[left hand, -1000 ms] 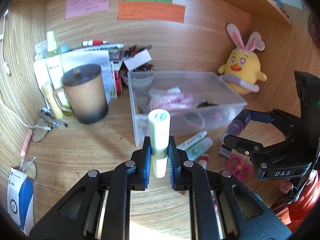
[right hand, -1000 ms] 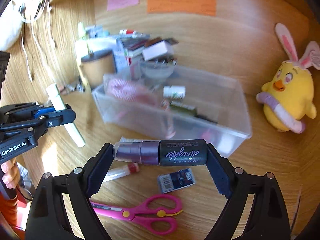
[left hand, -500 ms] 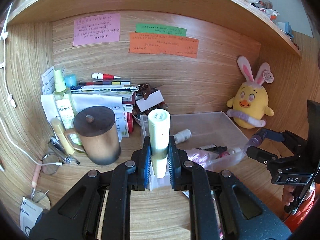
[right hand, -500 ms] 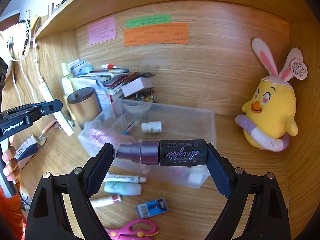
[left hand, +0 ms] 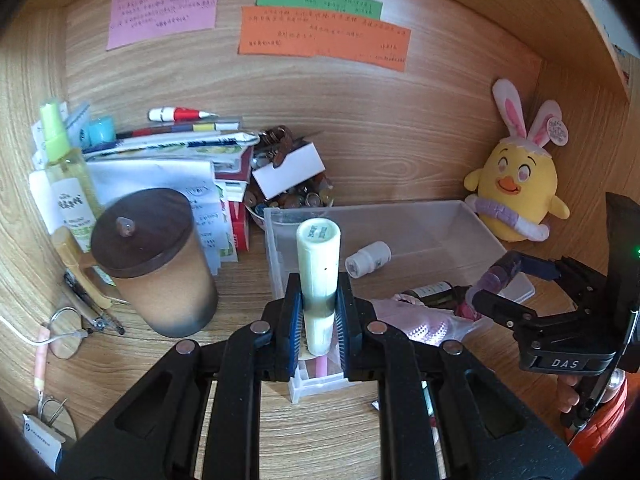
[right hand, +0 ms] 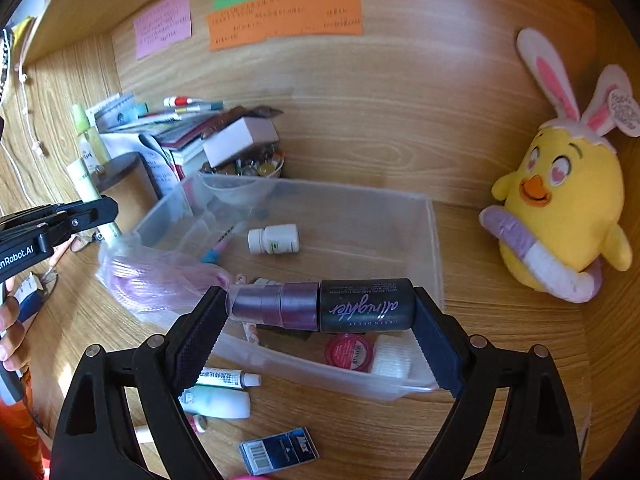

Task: Organize objects
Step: 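Carry the green tube and purple stick into the clear box and open both tools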

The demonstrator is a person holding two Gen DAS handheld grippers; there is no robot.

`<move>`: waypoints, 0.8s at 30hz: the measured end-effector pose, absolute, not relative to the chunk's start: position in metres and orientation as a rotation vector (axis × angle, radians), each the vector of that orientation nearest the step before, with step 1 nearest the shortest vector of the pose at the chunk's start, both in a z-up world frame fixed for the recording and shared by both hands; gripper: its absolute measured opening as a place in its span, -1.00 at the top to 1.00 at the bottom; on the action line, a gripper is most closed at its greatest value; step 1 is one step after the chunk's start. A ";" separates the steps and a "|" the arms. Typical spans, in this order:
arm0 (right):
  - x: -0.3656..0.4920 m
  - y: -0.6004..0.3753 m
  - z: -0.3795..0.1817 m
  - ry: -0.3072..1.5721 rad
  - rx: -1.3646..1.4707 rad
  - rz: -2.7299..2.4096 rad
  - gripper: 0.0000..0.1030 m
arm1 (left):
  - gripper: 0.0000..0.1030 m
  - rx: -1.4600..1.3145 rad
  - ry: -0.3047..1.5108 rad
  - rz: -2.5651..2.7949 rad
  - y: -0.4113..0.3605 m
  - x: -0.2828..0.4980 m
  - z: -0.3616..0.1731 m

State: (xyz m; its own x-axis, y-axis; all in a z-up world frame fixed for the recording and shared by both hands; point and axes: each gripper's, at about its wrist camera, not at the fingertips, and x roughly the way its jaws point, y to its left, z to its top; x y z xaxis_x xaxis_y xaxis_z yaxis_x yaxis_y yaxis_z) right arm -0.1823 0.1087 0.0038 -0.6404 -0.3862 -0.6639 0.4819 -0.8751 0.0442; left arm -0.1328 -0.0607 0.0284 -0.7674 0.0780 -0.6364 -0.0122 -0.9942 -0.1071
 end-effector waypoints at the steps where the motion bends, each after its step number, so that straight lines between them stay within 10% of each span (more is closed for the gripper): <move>1: -0.184 0.107 0.001 0.188 0.965 -2.468 -0.71 | 0.71 -1.061 -0.146 2.902 -0.060 -0.134 0.027; 10: -0.194 0.099 -0.012 0.196 1.020 -2.447 -0.72 | 0.61 -1.098 -0.137 2.874 -0.057 -0.139 0.021; 24: -0.170 0.104 0.004 0.214 0.990 -2.423 -0.75 | -0.61 -0.970 -0.030 2.963 -0.043 -0.093 0.041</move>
State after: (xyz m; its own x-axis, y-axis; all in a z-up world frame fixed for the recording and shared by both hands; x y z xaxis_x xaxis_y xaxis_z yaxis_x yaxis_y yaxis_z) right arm -0.1697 0.1037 0.0041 -0.6044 -0.3974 -0.6904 0.5125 -0.8575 0.0449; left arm -0.0932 -0.0429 0.0412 -0.8064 0.0284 -0.5907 -0.0162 -0.9995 -0.0259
